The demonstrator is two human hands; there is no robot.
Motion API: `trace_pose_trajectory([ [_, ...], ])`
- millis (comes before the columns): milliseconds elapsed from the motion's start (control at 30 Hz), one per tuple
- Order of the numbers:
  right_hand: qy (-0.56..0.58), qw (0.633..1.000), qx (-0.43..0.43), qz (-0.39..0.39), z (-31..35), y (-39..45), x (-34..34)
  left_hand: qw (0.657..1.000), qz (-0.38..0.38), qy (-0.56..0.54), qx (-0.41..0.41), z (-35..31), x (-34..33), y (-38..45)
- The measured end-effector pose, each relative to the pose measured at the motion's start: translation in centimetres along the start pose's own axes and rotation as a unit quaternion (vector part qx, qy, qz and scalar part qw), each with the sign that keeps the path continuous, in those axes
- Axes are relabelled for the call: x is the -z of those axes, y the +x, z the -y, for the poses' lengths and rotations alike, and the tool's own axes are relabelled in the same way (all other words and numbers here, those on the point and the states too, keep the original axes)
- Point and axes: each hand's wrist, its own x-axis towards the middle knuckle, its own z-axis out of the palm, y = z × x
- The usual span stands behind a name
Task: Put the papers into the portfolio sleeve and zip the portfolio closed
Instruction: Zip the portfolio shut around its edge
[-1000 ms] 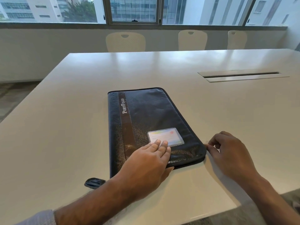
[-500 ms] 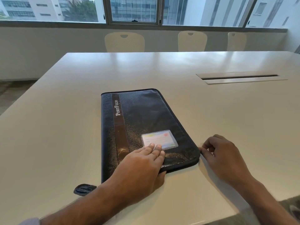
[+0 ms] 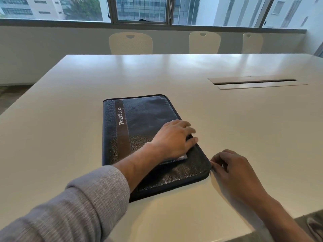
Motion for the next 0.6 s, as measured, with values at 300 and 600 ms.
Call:
trace_pose_trajectory([
  [300, -0.073, 0.997, 0.029, -0.026, 0.7, 0.8, 0.2, 0.999, 0.0, -0.037, -0.027, 1.1, -2.0, 0.2],
  [600, -0.057, 0.997, 0.041, -0.024, 0.2, -0.1, 0.5, 0.999, -0.017, -0.045, -0.025, 1.4, -2.2, 0.4],
])
